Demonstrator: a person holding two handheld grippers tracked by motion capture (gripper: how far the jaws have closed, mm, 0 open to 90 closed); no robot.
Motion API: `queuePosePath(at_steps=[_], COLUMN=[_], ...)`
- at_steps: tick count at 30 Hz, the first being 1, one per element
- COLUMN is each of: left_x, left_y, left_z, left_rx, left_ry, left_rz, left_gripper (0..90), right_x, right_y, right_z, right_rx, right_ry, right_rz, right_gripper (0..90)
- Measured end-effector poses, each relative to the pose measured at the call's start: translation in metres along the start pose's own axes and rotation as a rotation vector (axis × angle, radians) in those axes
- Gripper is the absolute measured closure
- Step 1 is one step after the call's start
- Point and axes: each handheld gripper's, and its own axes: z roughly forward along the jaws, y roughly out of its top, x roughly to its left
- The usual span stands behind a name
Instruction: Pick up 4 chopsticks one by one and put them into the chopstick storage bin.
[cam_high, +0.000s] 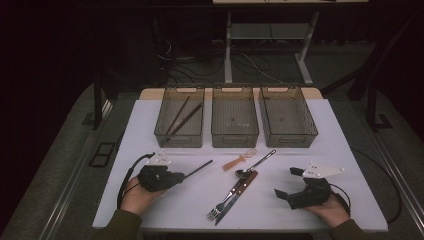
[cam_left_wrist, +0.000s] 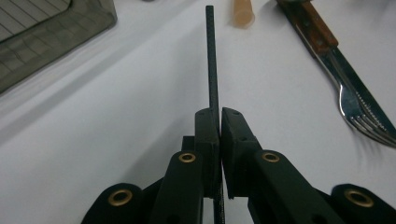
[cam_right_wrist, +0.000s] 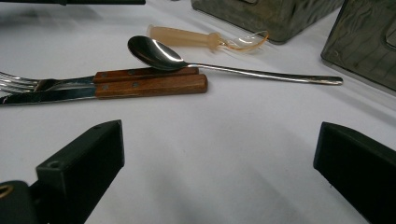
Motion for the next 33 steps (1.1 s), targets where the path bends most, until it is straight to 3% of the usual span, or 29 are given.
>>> queuePosePath(at_steps=[24,33], left_x=[0.016,0.033], left_y=[0.038,0.064], left_z=[-0.018,-0.019], left_rx=[-0.113,-0.134], left_ry=[0.017,0.073], left_rz=[-0.042,-0.047], left_gripper=[85.9,85.9], right_x=[-0.002,-0.002], right_y=[0.0,0.0], right_z=[0.001,0.001], right_rx=[0.0,0.0], right_ry=[-0.002,-0.003], right_rz=[0.002,0.005], right_gripper=[1.6,1.6])
